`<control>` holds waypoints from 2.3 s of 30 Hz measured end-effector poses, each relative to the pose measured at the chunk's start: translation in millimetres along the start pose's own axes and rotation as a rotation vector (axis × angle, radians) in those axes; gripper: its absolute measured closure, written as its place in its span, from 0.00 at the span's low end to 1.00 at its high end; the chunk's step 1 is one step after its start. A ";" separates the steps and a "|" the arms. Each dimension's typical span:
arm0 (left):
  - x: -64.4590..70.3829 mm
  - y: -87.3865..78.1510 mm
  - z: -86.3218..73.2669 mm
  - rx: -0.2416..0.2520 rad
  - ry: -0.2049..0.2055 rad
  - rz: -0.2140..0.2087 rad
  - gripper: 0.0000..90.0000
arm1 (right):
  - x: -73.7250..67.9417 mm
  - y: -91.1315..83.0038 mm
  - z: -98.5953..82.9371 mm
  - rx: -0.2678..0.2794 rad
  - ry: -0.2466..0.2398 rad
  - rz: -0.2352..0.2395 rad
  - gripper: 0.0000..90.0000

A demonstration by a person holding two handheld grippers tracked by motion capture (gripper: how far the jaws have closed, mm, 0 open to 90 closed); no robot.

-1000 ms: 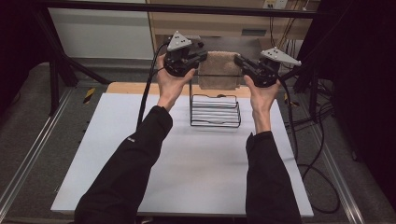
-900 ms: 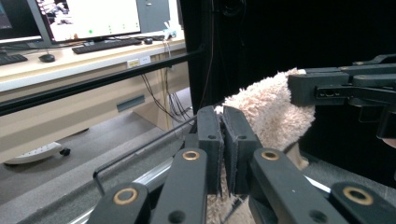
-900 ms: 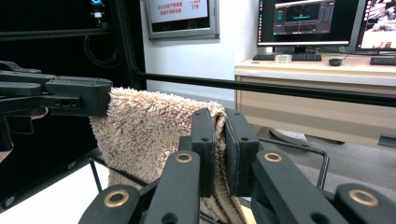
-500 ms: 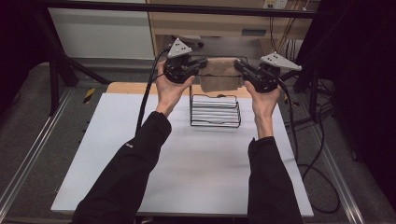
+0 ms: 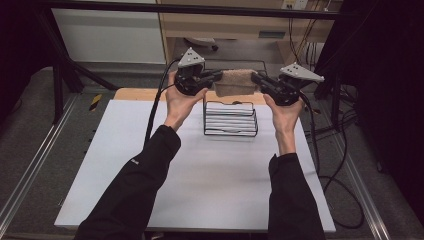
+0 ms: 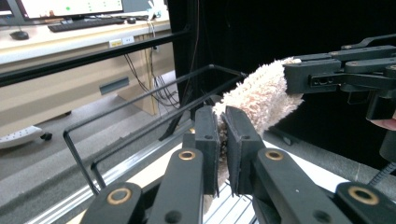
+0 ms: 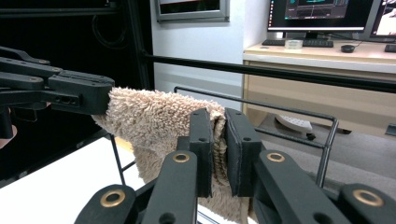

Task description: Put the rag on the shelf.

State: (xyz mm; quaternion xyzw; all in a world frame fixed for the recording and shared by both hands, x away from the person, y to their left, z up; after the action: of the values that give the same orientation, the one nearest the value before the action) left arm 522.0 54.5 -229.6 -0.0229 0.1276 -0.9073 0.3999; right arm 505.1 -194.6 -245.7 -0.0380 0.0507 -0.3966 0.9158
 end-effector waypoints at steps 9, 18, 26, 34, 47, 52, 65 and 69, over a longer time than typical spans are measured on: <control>-3.7 -11.6 13.0 -0.009 -0.060 -0.021 0.89 | -1.8 -3.2 -5.8 -0.018 -0.011 0.017 0.92; -1.2 -3.3 16.5 -0.071 -0.099 -0.043 1.00 | -2.6 -4.1 -12.3 -0.031 -0.017 0.036 0.91; 4.0 0.6 2.5 -0.118 -0.071 -0.061 1.00 | -2.6 -5.7 -18.1 -0.049 -0.021 0.052 0.89; 5.0 4.6 -8.8 -0.142 -0.041 -0.058 1.00 | -3.9 -9.3 -18.4 -0.070 -0.019 0.076 0.80; 6.7 5.6 -32.3 -0.178 0.016 -0.050 1.00 | -14.0 -5.9 -13.8 -0.097 0.007 0.114 0.86; 5.8 9.2 -41.1 -0.194 0.016 -0.047 1.00 | -8.1 -2.6 -32.3 -0.157 0.061 0.093 0.99; 5.0 4.0 -43.4 -0.178 -0.003 -0.039 0.96 | -3.7 -9.5 -42.5 -0.137 0.062 0.079 0.89; 3.0 -7.5 -44.9 -0.185 -0.010 -0.035 0.87 | -7.1 -17.9 -40.6 -0.131 0.059 0.086 0.79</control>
State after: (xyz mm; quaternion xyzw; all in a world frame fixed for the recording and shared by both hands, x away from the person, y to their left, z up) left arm 508.1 66.7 -271.3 -0.0663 0.2085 -0.8984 0.3808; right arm 482.4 -202.8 -283.6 -0.0840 0.1051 -0.3538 0.9256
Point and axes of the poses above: each handheld gripper's, and its own axes: y roughly forward along the jaws, z roughly out of its top, x roughly to its right, the point moved 2 cm from there along y, roughly forward along the jaws, and after that the axes turned 8 degrees about z, right-handed, at the moved point
